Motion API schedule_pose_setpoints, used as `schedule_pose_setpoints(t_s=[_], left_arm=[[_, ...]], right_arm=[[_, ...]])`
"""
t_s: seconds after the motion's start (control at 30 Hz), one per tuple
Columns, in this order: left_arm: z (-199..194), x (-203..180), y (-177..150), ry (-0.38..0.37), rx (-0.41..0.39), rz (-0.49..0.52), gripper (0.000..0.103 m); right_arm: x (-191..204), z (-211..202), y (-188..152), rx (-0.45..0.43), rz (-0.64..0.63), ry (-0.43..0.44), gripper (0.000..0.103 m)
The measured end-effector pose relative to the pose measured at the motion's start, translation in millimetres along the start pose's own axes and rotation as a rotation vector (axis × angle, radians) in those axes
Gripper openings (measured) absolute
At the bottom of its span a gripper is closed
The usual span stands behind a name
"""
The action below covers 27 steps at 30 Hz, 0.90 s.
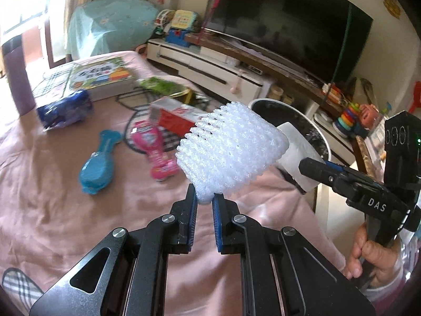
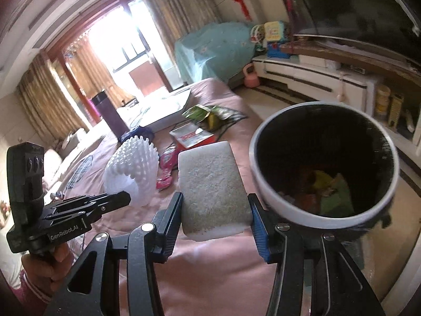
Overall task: Collect trash
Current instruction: 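Carry the brush and sponge over the bin and open both tools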
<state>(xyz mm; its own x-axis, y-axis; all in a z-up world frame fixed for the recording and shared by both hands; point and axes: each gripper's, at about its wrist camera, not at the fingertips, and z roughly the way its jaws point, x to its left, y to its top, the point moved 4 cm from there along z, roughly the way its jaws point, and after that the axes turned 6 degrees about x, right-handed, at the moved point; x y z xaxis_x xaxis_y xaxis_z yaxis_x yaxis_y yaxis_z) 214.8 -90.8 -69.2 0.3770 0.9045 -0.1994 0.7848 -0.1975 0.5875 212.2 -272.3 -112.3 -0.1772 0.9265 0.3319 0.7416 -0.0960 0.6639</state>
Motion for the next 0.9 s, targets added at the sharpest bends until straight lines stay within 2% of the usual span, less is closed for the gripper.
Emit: schedule_pose_setpoints(t_s=[0.4, 0.9], left_arm=[[17, -60, 26, -0.030, 0.021, 0.103, 0.010], [51, -105, 64, -0.020, 0.059, 0.185, 0.010]], right_arm=[[-52, -34, 9, -0.074, 0.081, -0.065, 0.049], [-92, -45, 30, -0.105, 0.119, -0.118, 0.049]])
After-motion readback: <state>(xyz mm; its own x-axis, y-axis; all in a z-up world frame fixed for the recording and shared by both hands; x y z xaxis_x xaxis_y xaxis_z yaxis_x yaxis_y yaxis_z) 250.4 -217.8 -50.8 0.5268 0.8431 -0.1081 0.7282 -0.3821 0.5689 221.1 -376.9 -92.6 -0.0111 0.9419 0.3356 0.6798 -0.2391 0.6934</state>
